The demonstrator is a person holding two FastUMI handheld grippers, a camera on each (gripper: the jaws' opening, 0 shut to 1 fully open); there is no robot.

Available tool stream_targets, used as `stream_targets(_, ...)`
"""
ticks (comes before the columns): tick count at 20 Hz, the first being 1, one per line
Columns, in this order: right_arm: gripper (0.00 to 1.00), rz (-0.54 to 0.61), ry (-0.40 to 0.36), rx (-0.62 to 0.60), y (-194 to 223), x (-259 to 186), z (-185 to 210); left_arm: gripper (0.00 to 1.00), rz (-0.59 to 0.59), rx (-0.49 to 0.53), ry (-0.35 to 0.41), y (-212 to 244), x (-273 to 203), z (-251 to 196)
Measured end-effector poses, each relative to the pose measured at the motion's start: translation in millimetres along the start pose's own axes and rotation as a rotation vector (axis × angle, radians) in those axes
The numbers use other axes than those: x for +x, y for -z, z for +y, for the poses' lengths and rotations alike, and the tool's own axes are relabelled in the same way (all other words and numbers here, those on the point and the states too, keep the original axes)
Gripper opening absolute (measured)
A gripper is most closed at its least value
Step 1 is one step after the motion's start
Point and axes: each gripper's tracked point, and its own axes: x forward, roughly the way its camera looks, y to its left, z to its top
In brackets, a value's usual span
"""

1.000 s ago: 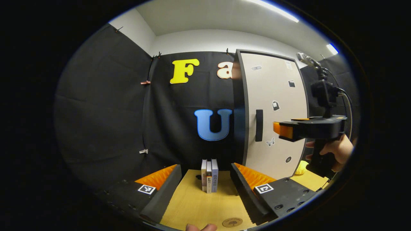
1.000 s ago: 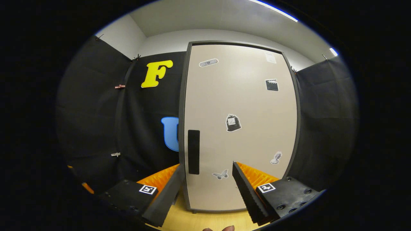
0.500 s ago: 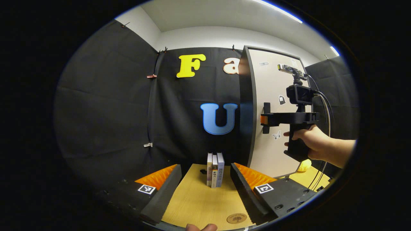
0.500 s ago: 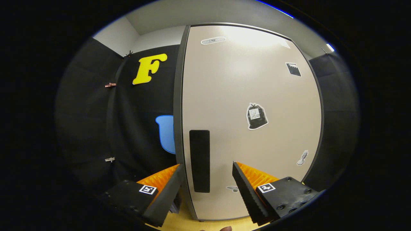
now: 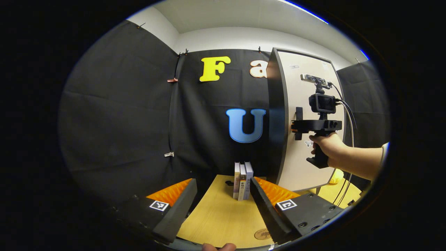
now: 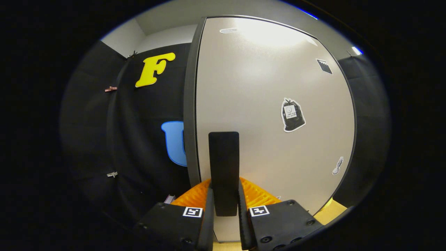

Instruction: Open the cabinet door with the right hand, grasp the bottle in the cabinet with the left hand and place it on the coaster, then close the cabinet door with the right hand.

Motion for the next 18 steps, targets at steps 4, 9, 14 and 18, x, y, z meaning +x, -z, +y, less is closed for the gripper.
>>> stream_targets(4, 0.14, 0.034, -0.070, -0.018, 1.0, -3.7, 1.8, 0.96, -0.005, -0.009, -0.020, -2.3, -6.4, 4.1)
stream_targets(9, 0.13, 0.038, -0.175, -0.004, -8.2, -40.0, 5.4, 0.96, -0.024, -0.001, -0.022, -12.2, -10.8, -11.3)
stream_targets(14, 0.13, 0.055, -0.289, 0.013, -13.2, -78.6, -2.6, 0.96, -0.055, 0.006, 0.005, -27.5, -13.7, -42.1)
stream_targets(18, 0.13, 0.055, -0.316, 0.013, -20.6, -111.2, -13.8, 0.96, -0.072, 0.019, 0.031, -35.5, -15.5, -70.1)
